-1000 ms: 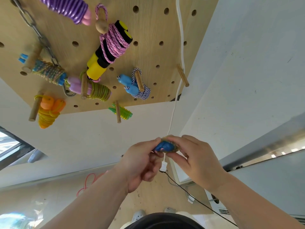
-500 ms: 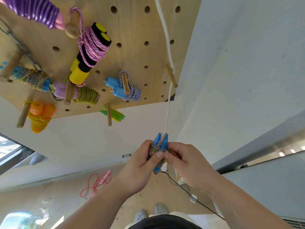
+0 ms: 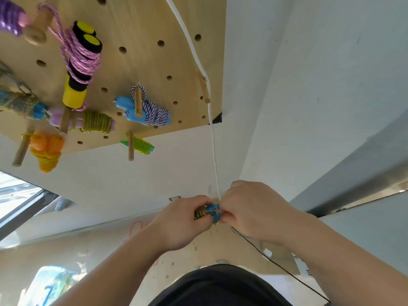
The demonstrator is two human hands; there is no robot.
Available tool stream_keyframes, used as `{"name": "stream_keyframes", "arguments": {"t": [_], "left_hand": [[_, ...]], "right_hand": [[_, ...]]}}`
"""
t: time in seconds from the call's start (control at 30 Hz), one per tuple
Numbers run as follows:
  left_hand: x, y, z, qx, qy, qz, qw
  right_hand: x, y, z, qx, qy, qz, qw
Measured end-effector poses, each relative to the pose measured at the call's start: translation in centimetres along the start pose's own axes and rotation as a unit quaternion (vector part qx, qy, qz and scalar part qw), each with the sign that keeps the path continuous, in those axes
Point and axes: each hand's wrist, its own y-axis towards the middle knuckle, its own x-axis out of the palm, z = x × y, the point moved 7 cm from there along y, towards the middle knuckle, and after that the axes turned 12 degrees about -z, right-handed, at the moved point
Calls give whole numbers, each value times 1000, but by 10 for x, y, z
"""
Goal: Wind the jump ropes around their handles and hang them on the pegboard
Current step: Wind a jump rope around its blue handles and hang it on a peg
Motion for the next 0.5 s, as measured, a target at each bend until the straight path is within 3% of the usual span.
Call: {"name": "stream_keyframes", "arguments": {"t": [0.13,0.27,0.37,0.5], "left_hand": [[8,-3,21,41,-14,-27,999],[1,-8,42,105,-17,21,994],[-4,-6,51,125,-44,30,991],[-4,-5,54,118,-40,-16,992]], "right_hand": [[-16,-13,18,-55,109,36,992],[-28,-23,31,-102,243,66,962],[-28,-25,38,-118,288,57,949],[-26,-26,46,-119,321,53,938]]}}
